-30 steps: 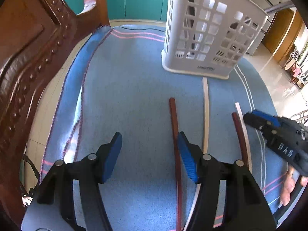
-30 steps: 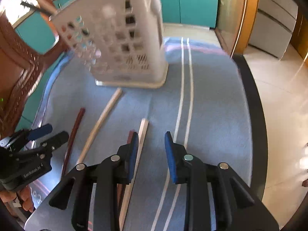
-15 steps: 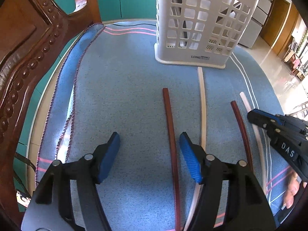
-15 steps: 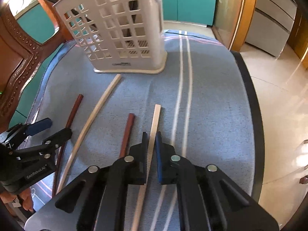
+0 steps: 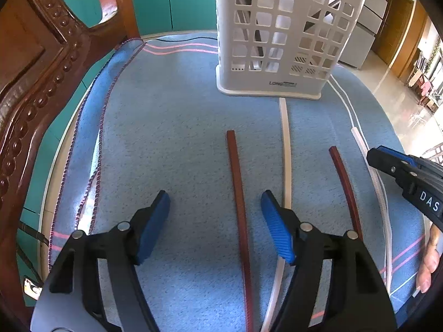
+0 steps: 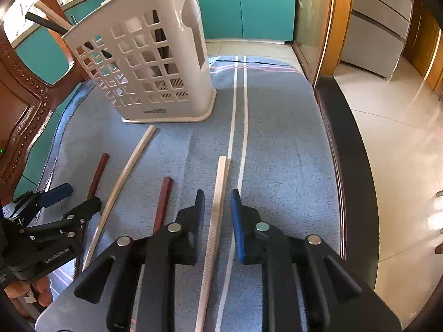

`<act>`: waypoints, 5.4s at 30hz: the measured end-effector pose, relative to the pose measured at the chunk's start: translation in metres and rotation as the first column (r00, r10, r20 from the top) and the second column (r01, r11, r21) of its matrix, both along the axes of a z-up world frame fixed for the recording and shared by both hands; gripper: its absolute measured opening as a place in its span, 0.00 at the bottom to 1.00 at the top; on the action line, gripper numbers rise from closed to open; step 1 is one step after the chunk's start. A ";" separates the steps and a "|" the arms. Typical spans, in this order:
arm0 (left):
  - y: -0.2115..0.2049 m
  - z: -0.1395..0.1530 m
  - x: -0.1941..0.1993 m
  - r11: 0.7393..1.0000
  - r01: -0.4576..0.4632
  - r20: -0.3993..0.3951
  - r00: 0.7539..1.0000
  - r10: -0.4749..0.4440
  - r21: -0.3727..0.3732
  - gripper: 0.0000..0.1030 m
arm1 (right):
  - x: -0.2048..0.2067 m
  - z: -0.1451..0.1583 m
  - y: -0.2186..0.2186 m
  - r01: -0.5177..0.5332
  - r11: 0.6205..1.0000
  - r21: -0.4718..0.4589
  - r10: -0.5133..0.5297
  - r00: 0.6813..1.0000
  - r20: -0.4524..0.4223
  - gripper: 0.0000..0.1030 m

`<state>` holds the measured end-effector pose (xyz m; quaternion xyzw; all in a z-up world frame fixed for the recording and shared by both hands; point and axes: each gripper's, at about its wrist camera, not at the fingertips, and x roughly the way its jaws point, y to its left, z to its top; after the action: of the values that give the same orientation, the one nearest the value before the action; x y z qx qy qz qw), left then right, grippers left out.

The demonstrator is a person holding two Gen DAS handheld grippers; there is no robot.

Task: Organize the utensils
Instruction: 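Close the left tool on a dark red chopstick while the right tool grasps a white chopstick, then lift both held chopsticks up over the white basket, then open both tools to drop the chopsticks into the basket, then lower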

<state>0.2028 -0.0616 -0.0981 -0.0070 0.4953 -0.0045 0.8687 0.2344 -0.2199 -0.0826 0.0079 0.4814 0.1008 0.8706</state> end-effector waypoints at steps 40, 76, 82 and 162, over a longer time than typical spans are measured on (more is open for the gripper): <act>-0.001 -0.005 0.021 1.000 -0.015 0.022 1.000 0.016 -0.021 0.73 | -0.010 -0.013 0.022 -0.050 0.995 -0.090 0.049 0.999 -0.017 0.31; -0.013 -0.001 0.035 1.000 0.002 0.051 0.999 -0.003 0.018 0.08 | -0.008 -0.012 0.021 -0.066 0.995 -0.069 0.065 0.998 -0.013 0.09; -0.018 -0.001 0.037 0.999 -0.002 0.046 0.999 0.000 0.043 0.27 | -0.007 -0.013 0.025 -0.062 0.995 -0.079 0.062 0.998 -0.005 0.10; 0.010 0.090 -0.002 0.992 -0.037 0.395 0.915 0.083 -0.122 0.26 | -0.031 0.014 0.037 -0.165 0.986 -0.017 0.164 0.986 -0.033 0.26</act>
<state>0.2013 -0.0517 -0.0079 -0.0698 0.3063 -0.0068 0.9494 0.2033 -0.1830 -0.0685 -0.0387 0.4951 0.1677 0.8516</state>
